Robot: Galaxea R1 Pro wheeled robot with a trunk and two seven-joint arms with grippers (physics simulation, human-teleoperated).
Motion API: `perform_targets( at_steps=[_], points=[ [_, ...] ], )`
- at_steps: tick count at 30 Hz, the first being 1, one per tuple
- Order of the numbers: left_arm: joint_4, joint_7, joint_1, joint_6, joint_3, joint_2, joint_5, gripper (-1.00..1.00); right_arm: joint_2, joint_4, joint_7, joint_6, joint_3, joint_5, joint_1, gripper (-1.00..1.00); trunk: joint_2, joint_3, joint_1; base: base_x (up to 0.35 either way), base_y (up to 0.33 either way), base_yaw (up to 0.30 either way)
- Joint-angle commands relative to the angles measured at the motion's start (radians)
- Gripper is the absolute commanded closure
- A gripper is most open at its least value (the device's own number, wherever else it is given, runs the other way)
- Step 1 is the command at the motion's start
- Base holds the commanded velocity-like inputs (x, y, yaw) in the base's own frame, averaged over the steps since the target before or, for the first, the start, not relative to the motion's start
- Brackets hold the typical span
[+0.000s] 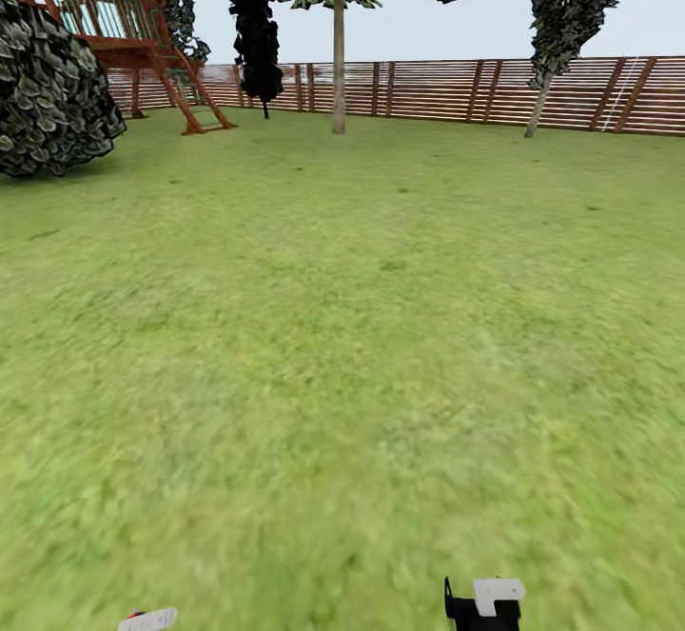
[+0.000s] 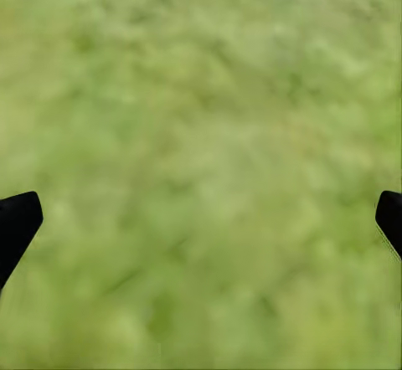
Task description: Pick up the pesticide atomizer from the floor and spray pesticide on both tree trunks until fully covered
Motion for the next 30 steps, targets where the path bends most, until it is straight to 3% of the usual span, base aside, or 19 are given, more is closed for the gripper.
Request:
perform_targets(
  at_steps=[1,30],
  points=[
    [0.001,0.0,-0.001,-0.003,0.0,0.0,0.004,1.0,0.0,0.001,-0.005,-0.002,-0.008,0.011,0.0,-1.0,0.0,-0.001,0.0,0.34,0.0,0.0],
    [0.001,0.0,-0.001,-0.005,0.0,0.0,0.005,1.0,0.003,0.0,-0.006,-0.002,-0.008,0.009,-0.001,-1.0,0.0,-0.001,0.0,0.34,0.0,-0.026]
  ],
)
